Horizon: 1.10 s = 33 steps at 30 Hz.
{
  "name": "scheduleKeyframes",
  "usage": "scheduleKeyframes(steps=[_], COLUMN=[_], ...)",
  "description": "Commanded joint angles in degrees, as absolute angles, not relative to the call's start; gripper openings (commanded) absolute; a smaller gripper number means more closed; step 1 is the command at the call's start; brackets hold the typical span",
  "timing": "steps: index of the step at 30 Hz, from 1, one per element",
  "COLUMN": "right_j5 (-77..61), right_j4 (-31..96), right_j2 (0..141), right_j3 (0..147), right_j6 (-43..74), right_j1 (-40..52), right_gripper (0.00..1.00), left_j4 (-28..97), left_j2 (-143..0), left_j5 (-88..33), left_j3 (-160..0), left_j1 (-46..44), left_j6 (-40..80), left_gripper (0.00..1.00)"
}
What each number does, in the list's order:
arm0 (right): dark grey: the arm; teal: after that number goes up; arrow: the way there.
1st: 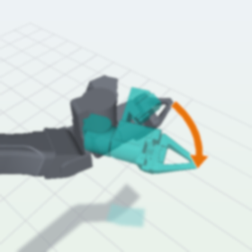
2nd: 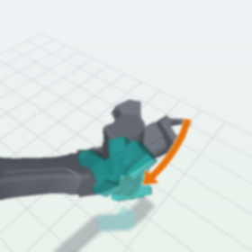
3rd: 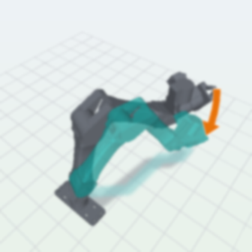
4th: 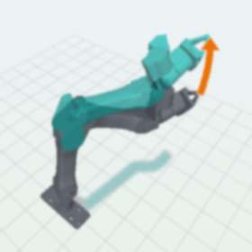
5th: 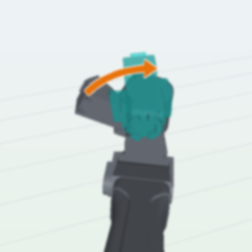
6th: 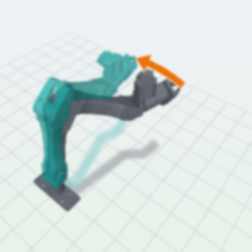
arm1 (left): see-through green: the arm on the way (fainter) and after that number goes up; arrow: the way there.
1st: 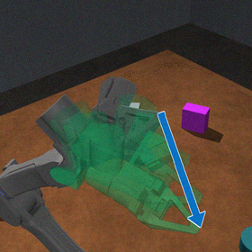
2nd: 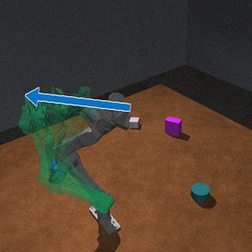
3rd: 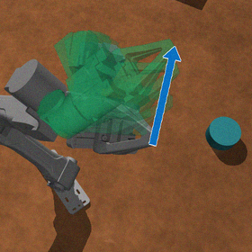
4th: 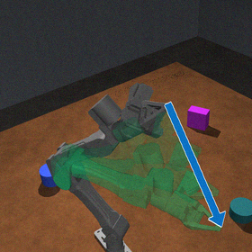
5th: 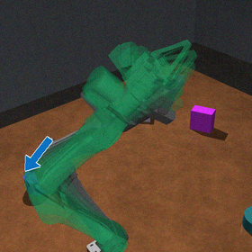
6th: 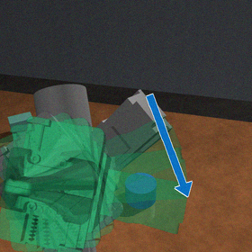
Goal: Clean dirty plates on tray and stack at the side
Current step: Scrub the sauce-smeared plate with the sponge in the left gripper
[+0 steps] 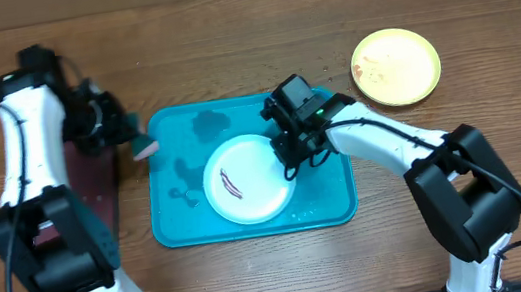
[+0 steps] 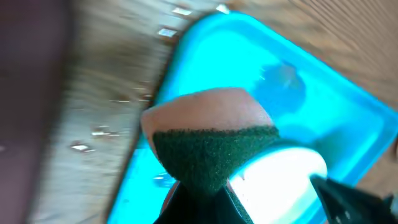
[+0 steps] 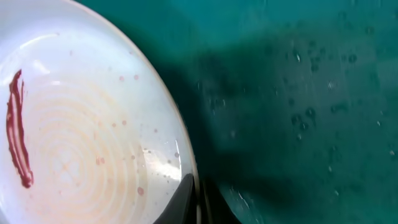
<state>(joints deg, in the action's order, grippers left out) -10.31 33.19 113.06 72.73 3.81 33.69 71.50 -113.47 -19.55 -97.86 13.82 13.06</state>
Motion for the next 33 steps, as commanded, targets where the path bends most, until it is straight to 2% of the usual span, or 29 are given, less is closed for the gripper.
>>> scheduleKeyframes(steps=[1,6,14,19,29,31,33], right_j5=[-3.9,-2.4,-1.9,-0.7,-1.0,-1.2,-1.2], right_j4=[30.7,26.9,24.4,24.1,23.9,24.0,24.4], right_j2=[116.3,118.8,119.1,119.1,119.1,119.1,119.1], right_j3=[72.7,72.7,72.7,72.7,72.7,72.7,72.7], right_j6=[17.2,27.2,28.6,28.8,28.8,28.8,28.7], right_j1=[34.3,33.9,33.6,32.8,29.8,29.8,29.9], right_gripper=[0.04,0.04,0.04,0.04,0.04,0.04,0.04], left_j4=[71.0,70.2,66.9,60.3,45.9,41.6,40.9], left_j2=[-111.3,-111.4,-114.6,-117.9,-122.3,-123.6,-125.4], left_j5=[-21.4,-20.1,-19.5,-19.4,-20.0,-17.2,-8.0], left_j3=[-97.6,-97.6,-96.2,-92.7,-84.2,-81.8,-80.9], left_j1=[7.5,1.0,-8.3,-12.7,-13.2,-13.2,-13.2], left_j6=[11.2,13.5,15.3,17.0,18.4,18.4,18.5], left_gripper=[0.04,0.04,0.04,0.04,0.04,0.04,0.04])
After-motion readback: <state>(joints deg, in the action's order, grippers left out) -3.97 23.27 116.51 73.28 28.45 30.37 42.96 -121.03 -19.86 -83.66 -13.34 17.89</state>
